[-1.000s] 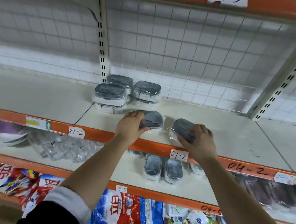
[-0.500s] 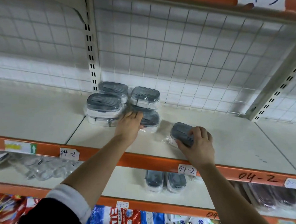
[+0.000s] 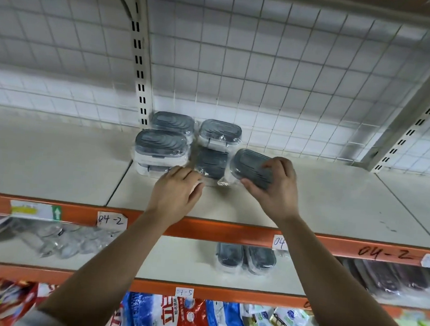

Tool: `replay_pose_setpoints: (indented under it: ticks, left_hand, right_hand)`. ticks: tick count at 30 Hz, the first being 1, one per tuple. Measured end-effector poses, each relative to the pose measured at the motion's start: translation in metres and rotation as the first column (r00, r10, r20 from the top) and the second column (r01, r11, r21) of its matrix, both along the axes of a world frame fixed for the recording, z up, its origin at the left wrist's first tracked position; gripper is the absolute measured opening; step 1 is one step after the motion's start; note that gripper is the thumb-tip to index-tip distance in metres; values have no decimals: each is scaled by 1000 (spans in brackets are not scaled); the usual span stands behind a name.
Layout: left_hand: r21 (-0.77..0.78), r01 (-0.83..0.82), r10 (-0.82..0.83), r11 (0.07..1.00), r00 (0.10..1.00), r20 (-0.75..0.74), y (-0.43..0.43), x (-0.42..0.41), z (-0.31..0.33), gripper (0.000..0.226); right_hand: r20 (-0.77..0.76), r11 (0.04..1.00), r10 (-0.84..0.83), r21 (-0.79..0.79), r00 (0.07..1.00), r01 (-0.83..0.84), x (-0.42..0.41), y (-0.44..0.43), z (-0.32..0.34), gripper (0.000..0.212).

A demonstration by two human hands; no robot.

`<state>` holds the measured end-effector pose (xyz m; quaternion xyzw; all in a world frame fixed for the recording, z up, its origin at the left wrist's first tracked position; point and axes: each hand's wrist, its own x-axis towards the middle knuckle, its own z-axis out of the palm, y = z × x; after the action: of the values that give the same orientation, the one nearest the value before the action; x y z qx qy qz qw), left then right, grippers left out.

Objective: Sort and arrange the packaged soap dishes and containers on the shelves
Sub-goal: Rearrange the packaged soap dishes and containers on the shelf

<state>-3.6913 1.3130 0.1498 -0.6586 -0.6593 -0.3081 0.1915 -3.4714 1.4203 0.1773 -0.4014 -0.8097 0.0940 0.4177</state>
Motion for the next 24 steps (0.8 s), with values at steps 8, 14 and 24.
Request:
replay_pose_setpoints:
  ticks: [8, 14, 24]
  left_hand:
    - [102, -35, 42, 994, 997, -65, -11, 1, -5, 18]
    - [121, -26, 40, 992, 993, -112, -12, 2, -3, 18]
    - [49, -30, 35, 998, 993, -114, -13, 4, -1, 20]
  right_hand:
    - [47, 990, 127, -62, 991, -124, -65, 13, 16, 46]
    - [172, 998, 53, -35, 984, -48, -87, 12, 6, 44]
    - [176, 996, 90, -28, 980, -86, -51, -3, 2, 38]
